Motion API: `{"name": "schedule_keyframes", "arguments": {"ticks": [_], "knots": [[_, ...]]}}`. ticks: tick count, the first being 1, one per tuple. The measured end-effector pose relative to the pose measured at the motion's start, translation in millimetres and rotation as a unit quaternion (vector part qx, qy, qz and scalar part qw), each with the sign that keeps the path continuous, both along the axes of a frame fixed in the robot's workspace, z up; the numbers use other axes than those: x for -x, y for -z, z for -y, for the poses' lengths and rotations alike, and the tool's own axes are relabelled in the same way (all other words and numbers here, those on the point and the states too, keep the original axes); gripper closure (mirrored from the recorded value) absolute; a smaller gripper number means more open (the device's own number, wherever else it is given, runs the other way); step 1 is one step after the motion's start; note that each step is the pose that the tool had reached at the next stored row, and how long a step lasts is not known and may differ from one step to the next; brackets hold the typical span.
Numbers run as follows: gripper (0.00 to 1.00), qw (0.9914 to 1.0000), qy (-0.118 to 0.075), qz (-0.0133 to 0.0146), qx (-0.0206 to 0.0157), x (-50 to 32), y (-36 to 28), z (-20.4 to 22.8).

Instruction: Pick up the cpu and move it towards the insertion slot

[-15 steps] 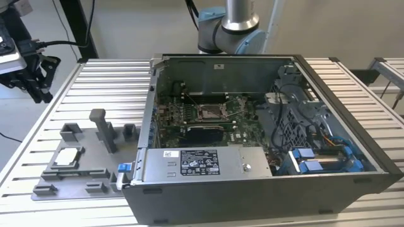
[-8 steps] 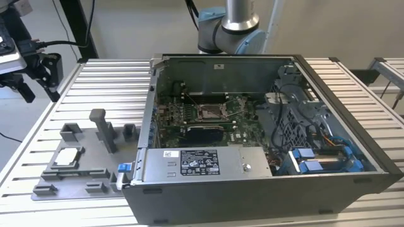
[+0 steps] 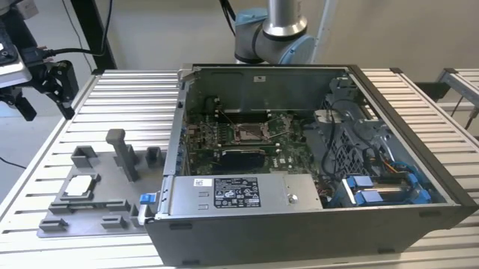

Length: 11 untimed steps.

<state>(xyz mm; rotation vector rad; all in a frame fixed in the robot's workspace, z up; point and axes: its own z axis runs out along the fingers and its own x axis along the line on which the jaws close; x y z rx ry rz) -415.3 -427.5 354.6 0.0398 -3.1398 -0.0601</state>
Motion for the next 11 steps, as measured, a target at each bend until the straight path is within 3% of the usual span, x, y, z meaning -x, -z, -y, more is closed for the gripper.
{"name": "schedule_keyframes", "arguments": {"ticks": [5,11], "knots": [[0.0,1.0,0.0,0.0,0.0,-0.1,0.6,-0.1],[0.0,1.0,0.0,0.0,0.0,0.0,9.6,0.0]]}}
